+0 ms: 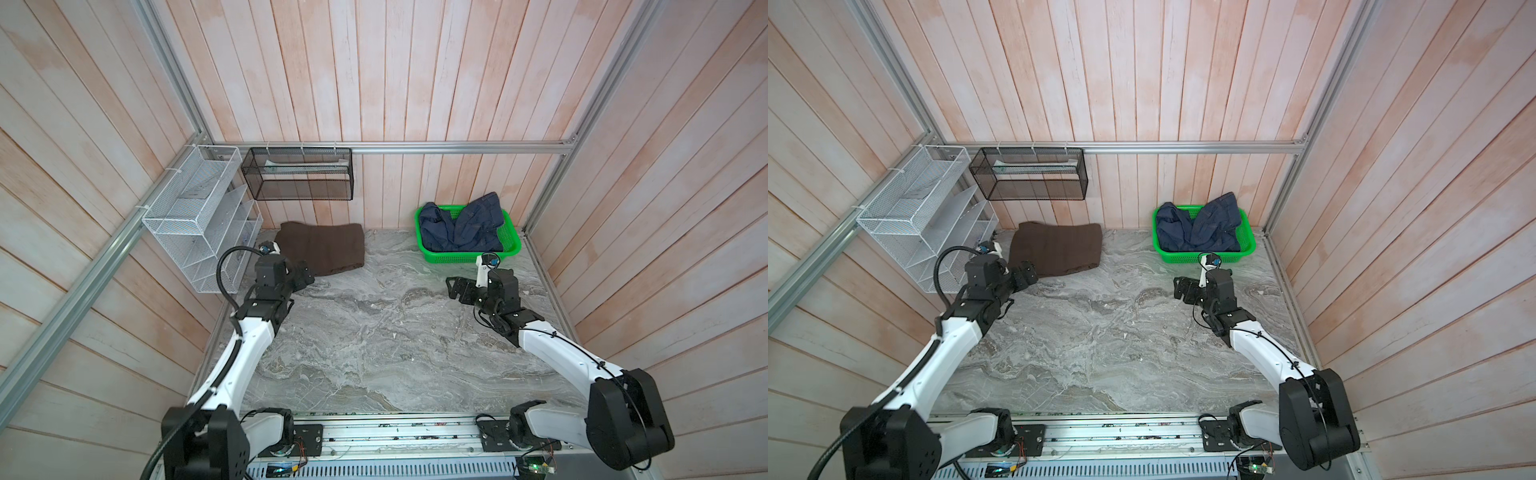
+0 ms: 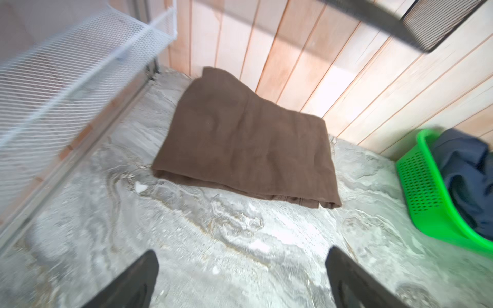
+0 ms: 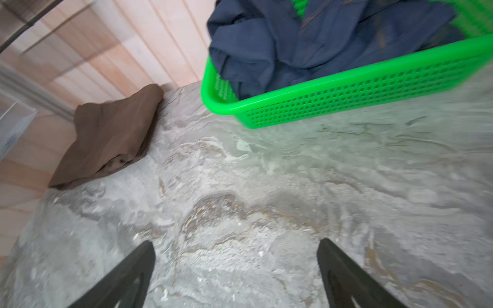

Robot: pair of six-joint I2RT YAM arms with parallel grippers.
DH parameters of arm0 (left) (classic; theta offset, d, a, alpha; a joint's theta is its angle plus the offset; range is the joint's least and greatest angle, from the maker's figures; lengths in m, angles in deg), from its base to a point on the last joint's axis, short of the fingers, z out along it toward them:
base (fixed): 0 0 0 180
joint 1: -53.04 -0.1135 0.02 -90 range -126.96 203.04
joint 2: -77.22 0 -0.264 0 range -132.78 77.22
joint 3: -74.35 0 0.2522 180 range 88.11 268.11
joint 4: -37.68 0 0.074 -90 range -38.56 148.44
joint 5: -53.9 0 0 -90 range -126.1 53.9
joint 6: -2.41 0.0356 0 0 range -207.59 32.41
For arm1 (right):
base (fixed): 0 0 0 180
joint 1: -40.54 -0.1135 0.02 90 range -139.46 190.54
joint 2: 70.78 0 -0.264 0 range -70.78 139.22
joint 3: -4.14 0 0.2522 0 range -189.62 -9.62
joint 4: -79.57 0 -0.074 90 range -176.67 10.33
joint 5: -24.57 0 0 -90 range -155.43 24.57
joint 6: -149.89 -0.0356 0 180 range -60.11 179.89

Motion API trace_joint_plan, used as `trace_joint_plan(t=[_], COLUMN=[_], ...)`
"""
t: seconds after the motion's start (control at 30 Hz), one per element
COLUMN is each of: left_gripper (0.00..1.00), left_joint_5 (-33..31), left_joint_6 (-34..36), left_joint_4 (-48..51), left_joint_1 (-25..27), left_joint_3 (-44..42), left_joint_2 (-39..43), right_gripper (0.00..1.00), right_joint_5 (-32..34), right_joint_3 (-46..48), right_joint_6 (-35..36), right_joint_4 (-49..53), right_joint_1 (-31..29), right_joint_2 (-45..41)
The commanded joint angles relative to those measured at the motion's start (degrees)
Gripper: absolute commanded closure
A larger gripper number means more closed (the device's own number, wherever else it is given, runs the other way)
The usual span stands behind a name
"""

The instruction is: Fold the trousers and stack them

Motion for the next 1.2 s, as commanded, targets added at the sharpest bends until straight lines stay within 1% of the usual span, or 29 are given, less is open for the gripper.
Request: trace_joint_plan(t=[0.0, 0.1, 0.17, 0.23, 0.33, 0.37, 0.43, 0.47, 0.53, 0.6, 0.73, 0.8, 0.93, 0.97, 1.03, 1.07, 1.1, 1.17], left_gripper=[0.00, 0.00, 0.00, 0.00, 0.00, 0.00, 0.00, 0.00, 0.00, 0.00, 0.00, 0.00, 0.00, 0.00, 0.00, 0.00, 0.00, 0.00], left_joint_5=[-4.7, -6.2, -7.5, -8.4, -10.2, -10.9, -11.8, -12.4, -13.3, -13.5, -13.0, -12.5, -11.7, -11.4, -10.1, -9.2, -8.4, -7.1], left_joint_6=[1.2, 1.7, 1.6, 1.7, 2.5, 2.8, 3.8, 4.3, 5.1, 5.7, 6.4, 6.7, 9.8, 10.8, 12.5, 12.6, 12.6, 13.3], left_joint_4=[-12.6, -21.3, -26.1, -29.9, -36.2, -38.4, -41.4, -42.4, -44.2, -46.6, -55.3, -58.6, -63.5, -64.0, -67.5, -69.3, -70.9, -75.9], left_joint_1=[-0.3, -0.4, -0.4, -0.4, -0.4, -0.4, -0.4, -0.3, -0.4, -0.4, -1.2, -1.6, -1.8, -1.9, -2.4, -2.7, -3.0, -3.2], left_joint_3=[-9.7, -17.5, -21.5, -24.3, -27.9, -29.0, -30.3, -30.5, -31.1, -31.9, -34.7, -35.0, -34.5, -34.1, -34.2, -34.3, -34.3, -34.6], left_joint_2=[4.0, 7.5, 8.4, 8.5, 7.3, 6.5, 4.6, 3.4, 1.3, -0.1, -4.4, -7.2, -10.3, -11.1, -13.2, -14.8, -16.1, -19.6], right_gripper=[0.02, 0.02, 0.02, 0.02, 0.02, 0.02, 0.02, 0.02, 0.02, 0.02, 0.02, 0.02, 0.02, 0.02, 0.02, 0.02, 0.02, 0.02], right_joint_5=[11.4, 17.9, 21.4, 22.9, 24.4, 25.4, 24.7, 24.7, 26.5, 27.0, 25.1, 22.0, 14.0, 13.2, 12.7, 12.4, 12.5, 12.3], right_joint_3=[4.8, 10.9, 14.0, 15.0, 17.0, 18.2, 21.1, 21.8, 21.3, 23.6, 28.2, 28.3, 26.8, 27.1, 28.8, 29.1, 28.7, 26.5], right_joint_6=[4.9, 11.6, 14.6, 15.2, 14.0, 13.2, 13.4, 14.7, 16.3, 17.0, 16.4, 15.7, 18.6, 18.9, 19.8, 20.0, 19.9, 19.6], right_joint_4=[-10.5, -22.9, -27.3, -27.7, -29.2, -31.4, -38.0, -39.8, -39.9, -46.2, -57.7, -59.2, -58.1, -60.0, -68.9, -70.8, -68.7, -59.7], right_joint_1=[1.7, 2.1, 3.3, 5.9, 9.8, 10.9, 12.6, 13.0, 13.2, 14.0, 16.2, 17.6, 18.0, 18.1, 17.8, 17.7, 17.7, 17.7], right_joint_2=[-1.8, -3.9, -4.7, -4.7, -3.5, -2.9, -1.1, 0.1, 2.0, 3.8, 7.0, 8.9, 10.8, 12.6, 16.7, 17.4, 16.5, 13.9])
